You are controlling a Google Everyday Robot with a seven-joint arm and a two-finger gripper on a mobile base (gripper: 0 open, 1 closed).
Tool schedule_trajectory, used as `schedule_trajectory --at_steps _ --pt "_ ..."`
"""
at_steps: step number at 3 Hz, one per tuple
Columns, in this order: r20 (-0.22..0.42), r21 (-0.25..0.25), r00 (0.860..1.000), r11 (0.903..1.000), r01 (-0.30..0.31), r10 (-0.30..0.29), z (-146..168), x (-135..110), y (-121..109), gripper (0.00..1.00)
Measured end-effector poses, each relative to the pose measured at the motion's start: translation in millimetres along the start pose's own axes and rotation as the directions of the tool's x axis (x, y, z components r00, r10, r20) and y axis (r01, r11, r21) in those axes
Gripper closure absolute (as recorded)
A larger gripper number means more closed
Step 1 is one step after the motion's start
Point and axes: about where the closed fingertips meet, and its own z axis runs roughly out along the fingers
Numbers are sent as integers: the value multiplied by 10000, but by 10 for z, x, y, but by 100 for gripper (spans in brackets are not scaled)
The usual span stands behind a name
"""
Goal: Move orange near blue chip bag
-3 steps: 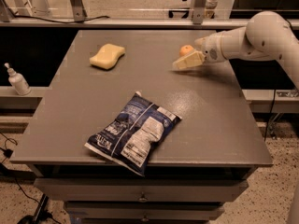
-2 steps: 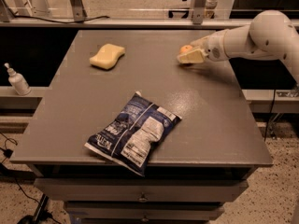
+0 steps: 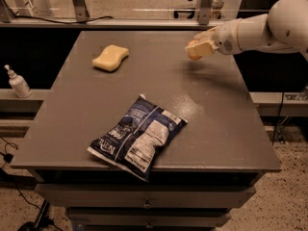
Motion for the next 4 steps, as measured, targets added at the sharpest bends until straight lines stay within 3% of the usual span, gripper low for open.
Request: schedule_trajectory --at_steps 1,2,3,4 --pt "-69 -724 9999 9973 114 -119 -96 -101 258 100" --pt "-347 -1825 9993 9831 101 -167 -271 -36 623 100" --pt "-631 -3020 9980 9533 -103 -92 -464 168 1106 100" --pt "-584 -4026 9983 9152 -193 -46 -545 262 1564 100"
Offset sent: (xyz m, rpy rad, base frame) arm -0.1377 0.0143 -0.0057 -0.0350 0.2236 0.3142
